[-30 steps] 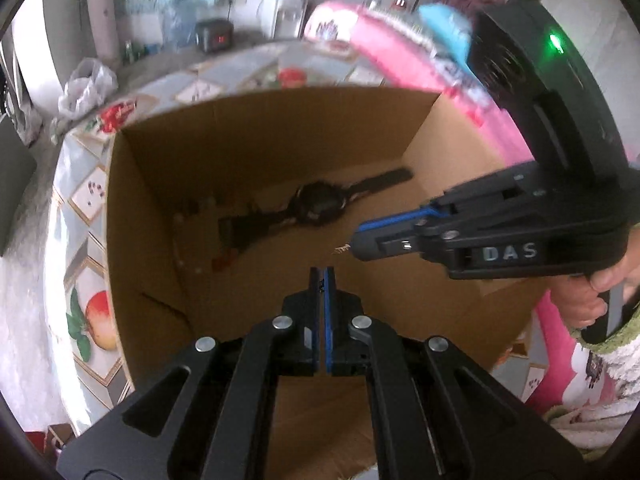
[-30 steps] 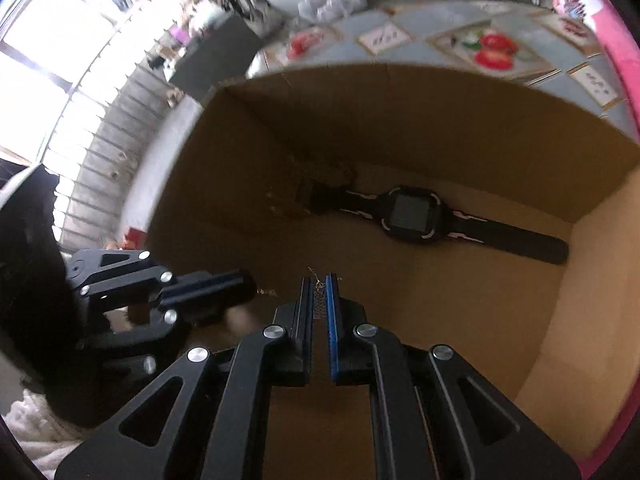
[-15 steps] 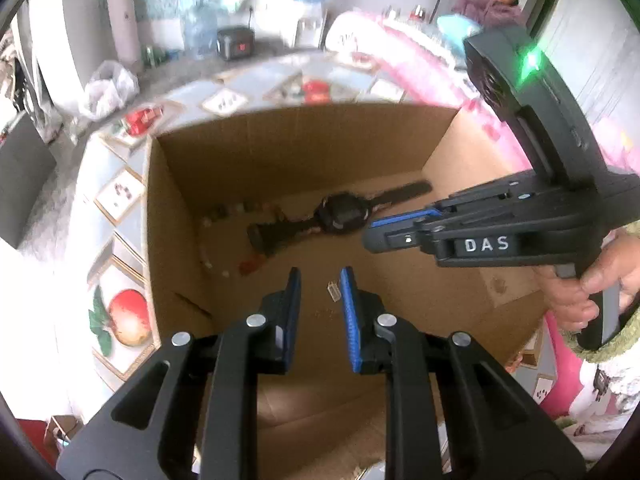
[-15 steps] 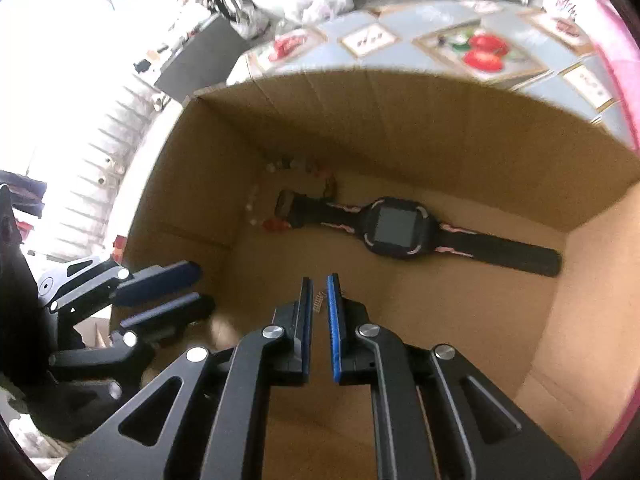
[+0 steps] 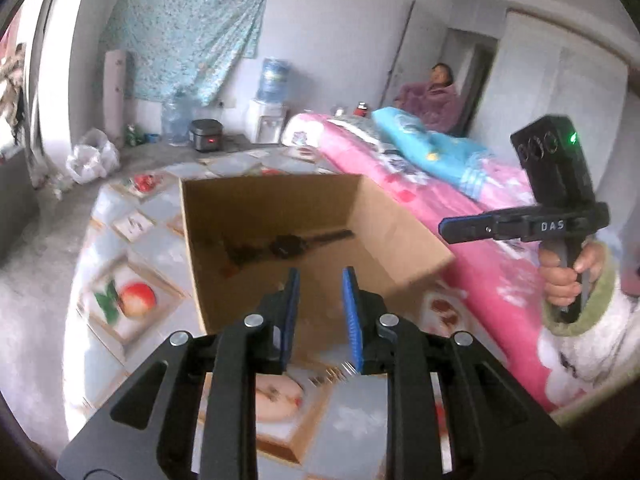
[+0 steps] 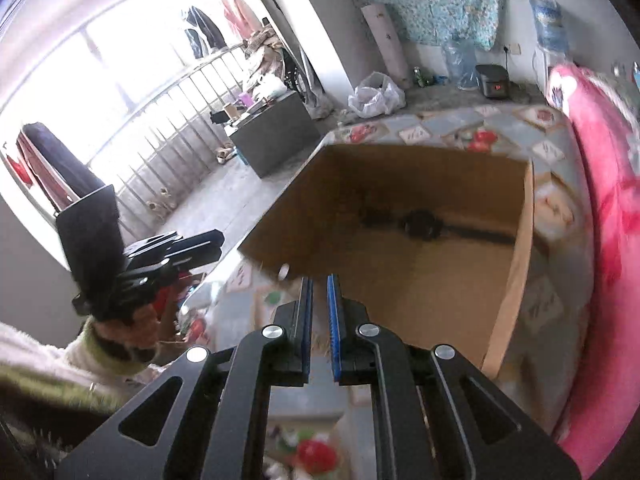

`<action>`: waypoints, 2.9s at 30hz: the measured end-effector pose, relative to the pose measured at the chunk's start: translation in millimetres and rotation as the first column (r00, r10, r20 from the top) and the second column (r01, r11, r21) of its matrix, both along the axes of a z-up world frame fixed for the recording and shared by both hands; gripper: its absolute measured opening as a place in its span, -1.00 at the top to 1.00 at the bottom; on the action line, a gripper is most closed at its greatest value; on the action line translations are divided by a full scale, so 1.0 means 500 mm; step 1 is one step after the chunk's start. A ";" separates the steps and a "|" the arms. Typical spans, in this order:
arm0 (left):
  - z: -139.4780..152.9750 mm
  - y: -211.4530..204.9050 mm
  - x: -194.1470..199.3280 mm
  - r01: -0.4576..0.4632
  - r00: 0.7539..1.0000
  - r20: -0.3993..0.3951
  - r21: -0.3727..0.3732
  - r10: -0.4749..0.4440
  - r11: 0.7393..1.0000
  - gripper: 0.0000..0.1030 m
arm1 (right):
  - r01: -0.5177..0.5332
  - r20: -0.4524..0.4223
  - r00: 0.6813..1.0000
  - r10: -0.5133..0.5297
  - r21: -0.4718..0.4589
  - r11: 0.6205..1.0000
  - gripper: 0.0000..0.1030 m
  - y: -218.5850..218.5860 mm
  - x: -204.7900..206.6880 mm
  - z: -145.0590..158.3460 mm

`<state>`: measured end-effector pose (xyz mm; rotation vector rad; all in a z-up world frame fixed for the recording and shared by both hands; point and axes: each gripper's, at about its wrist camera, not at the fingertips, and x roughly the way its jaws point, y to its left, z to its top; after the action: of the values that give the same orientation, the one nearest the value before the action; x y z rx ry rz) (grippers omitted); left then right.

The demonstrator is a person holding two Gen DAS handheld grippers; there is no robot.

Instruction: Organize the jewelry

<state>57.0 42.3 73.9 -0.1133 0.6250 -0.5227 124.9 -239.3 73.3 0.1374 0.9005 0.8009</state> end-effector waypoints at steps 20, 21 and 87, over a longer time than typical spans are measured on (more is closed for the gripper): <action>-0.279 -0.135 -0.004 0.028 0.971 -0.236 0.259 0.035 0.966 0.54 | 0.050 0.068 0.997 -0.026 -0.377 0.925 0.50 0.127 -0.051 -0.269; -0.279 -0.139 -0.002 0.033 0.972 -0.231 0.266 0.030 0.963 0.54 | 0.039 0.068 0.998 -0.015 -0.382 0.923 0.50 0.130 -0.046 -0.271; -0.198 -0.237 -0.045 0.165 0.986 -0.053 0.295 -0.157 0.941 0.82 | 0.165 0.084 0.984 -0.154 -0.140 0.976 0.78 0.000 -0.074 -0.204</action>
<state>34.3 -76.1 -25.1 0.2187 0.7389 -0.5794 87.8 -239.4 -28.6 0.0501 0.8645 0.5841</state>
